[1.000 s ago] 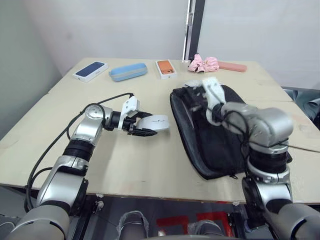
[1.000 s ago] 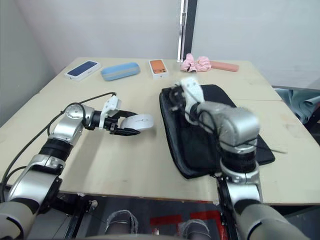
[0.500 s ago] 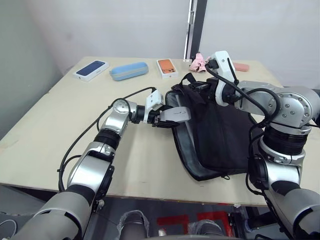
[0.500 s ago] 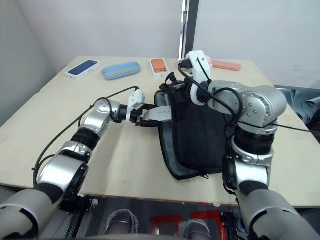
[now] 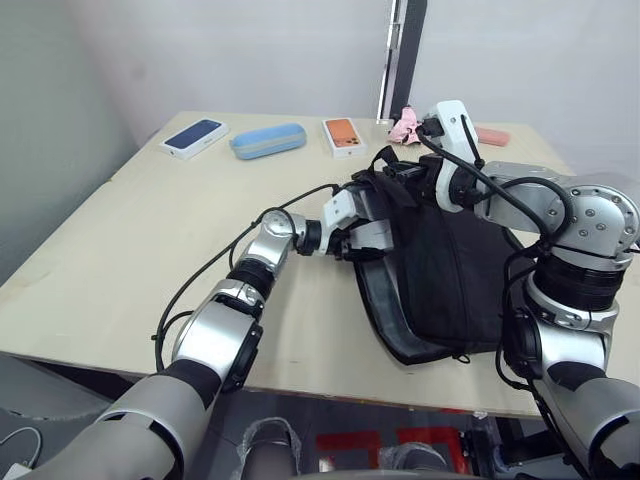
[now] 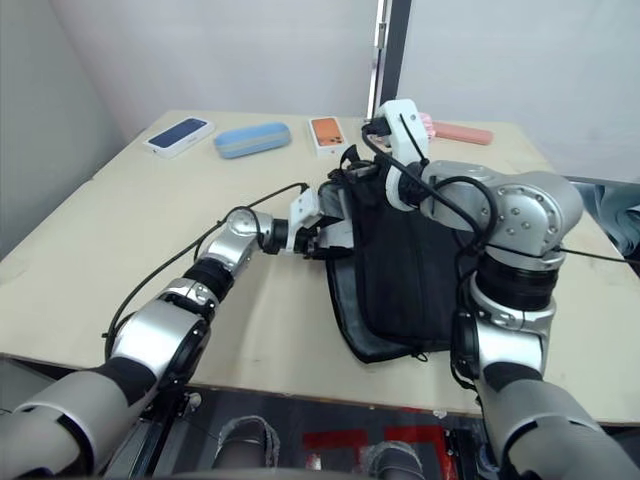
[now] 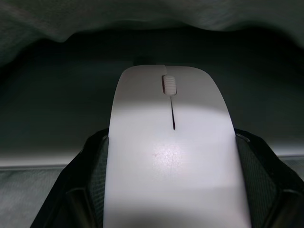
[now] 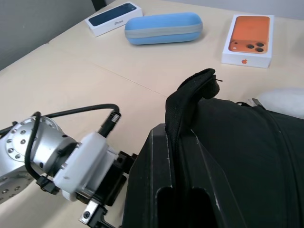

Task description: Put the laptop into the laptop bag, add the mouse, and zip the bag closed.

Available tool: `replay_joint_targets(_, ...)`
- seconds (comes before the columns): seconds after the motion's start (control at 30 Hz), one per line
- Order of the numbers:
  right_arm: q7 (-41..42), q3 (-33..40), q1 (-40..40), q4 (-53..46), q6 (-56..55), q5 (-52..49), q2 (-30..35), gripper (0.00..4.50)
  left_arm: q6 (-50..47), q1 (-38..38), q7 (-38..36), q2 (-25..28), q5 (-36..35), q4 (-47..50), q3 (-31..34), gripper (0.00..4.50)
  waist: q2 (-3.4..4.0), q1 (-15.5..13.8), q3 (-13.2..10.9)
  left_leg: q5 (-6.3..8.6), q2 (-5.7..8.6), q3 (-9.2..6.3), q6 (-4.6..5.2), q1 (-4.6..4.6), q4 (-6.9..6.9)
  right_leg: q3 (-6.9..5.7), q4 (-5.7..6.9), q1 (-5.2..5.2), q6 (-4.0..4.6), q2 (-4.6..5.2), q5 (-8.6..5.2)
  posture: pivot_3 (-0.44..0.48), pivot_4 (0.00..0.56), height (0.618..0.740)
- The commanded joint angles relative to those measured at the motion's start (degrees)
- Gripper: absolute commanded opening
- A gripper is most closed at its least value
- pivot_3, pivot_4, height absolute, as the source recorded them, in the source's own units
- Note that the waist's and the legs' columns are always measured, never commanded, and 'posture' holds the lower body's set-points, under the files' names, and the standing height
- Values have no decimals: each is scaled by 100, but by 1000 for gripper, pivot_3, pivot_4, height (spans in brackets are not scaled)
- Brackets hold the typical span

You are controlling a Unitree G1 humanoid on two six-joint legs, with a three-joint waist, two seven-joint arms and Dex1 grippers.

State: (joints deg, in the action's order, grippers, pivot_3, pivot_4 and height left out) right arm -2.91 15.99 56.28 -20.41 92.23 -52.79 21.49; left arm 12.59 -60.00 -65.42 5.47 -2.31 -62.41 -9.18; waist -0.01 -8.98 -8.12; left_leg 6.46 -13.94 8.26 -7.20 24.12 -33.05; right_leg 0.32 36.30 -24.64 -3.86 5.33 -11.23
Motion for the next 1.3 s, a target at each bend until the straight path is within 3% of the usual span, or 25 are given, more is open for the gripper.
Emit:
replay_joint_targets(0.03, -133, 263, 325, -53, 27, -266, 115, 49, 324, -312, 471, -228, 110, -189, 85, 2855, 0, -4, 0, 0, 0, -1, 0, 0, -1, 0, 0, 0, 0, 1, 0, 0, 150, 740)
replay_joint_targets(0.27, -385, 270, 393, -15, 27, -608, 234, 49, 437, -420, 1038, -534, 94, -639, 282, 2855, 0, 12, 0, 0, 1, -2, 0, 0, -1, -2, 1, 0, -24, 0, 14, 0, 150, 740)
replay_joint_targets(0.53, -681, 262, 406, 29, 27, -943, 367, 49, 390, -342, 958, -697, 52, -789, 569, 2855, 0, 3, 0, 0, 1, -3, 1, 1, -1, -2, -1, 0, -19, 0, 11, 0, 150, 740)
replay_joint_targets(0.6, -739, 266, 398, 35, 27, -1009, 377, 0, 300, -351, 1013, -728, -1, -804, 667, 3855, 0, -2, 0, 0, 1, -3, 1, 2, -1, -2, -1, 0, -19, 1, 11, 0, 150, 740)
replay_joint_targets(0.67, -783, 269, 392, 41, 27, -1062, 383, 0, 239, -373, 942, -759, -61, -798, 734, 4487, 0, 2, 0, 1, 2, -3, 1, 2, -1, -2, -1, 0, -19, 1, 11, 0, 150, 740)
replay_joint_targets(0.93, -922, 274, 418, 73, 27, -1221, 383, 0, 465, -329, 1070, -782, 62, -725, 747, 4487, 0, 4, 0, 1, 2, -3, 1, 2, -1, -3, -3, 1, -19, 1, 11, 0, 150, 740)
replay_joint_targets(1.07, -973, 270, 390, 72, 27, -1264, 405, 0, 523, -218, 580, -672, -257, -449, 940, 4487, 0, 4, 0, 1, 2, -3, 1, 2, 0, -3, -4, 0, -20, 1, 12, 0, 150, 740)
replay_joint_targets(1.3, -1054, 324, 332, 57, 27, -1356, 389, 0, -335, 267, -630, -165, -942, 658, 1185, 4487, 0, 25, 0, 1, 2, -3, 1, 2, 3, -4, -5, 0, 9, 1, -5, 0, 150, 740)
